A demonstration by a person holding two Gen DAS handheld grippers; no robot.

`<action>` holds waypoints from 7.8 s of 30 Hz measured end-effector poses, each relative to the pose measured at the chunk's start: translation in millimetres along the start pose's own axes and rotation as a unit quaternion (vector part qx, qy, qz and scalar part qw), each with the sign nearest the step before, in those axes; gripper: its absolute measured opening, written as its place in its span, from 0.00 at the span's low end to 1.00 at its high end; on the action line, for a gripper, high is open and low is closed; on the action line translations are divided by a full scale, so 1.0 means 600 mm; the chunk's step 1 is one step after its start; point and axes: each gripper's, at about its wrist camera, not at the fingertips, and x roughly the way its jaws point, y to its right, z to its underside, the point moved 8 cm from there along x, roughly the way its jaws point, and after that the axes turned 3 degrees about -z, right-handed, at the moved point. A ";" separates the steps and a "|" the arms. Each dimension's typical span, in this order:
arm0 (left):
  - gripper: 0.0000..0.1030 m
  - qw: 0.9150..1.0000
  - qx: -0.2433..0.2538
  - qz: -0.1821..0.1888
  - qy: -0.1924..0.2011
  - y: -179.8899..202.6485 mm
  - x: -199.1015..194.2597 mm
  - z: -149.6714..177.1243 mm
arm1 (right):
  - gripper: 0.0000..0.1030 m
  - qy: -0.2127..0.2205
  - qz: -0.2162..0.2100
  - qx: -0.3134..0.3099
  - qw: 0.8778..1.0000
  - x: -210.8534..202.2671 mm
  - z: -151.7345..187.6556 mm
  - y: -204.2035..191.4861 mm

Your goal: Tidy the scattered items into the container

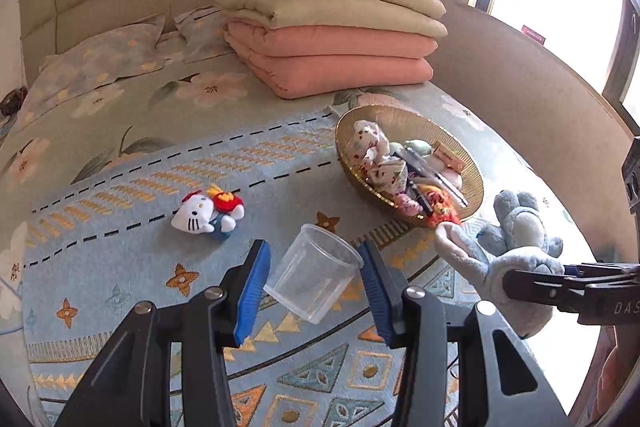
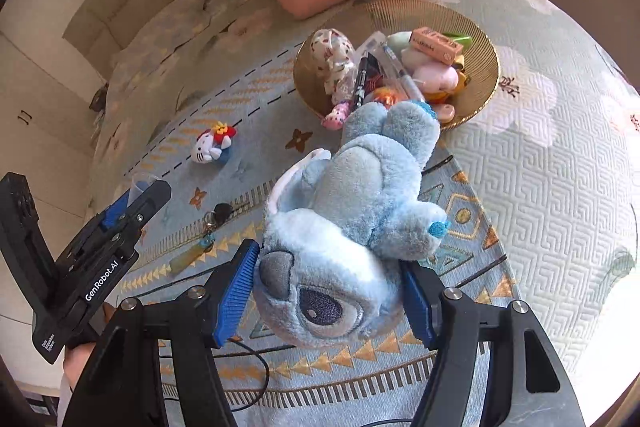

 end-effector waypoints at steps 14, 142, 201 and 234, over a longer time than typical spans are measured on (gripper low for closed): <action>0.41 0.996 0.031 0.073 0.035 0.148 0.142 -0.218 | 0.65 0.117 0.080 -0.031 0.989 -0.036 -0.204 0.069; 0.76 0.989 -0.079 -0.086 -0.089 -0.072 0.106 0.237 | 0.57 -0.101 -0.042 -0.054 0.992 0.132 0.021 0.000; 0.25 0.996 0.083 0.013 -0.016 0.199 0.292 -0.155 | 0.57 0.087 0.039 0.026 0.995 0.089 -0.355 0.151; 0.75 0.977 -0.184 -0.091 -0.050 -0.198 -0.053 0.116 | 0.72 -0.027 0.047 -0.099 0.994 -0.004 -0.112 0.100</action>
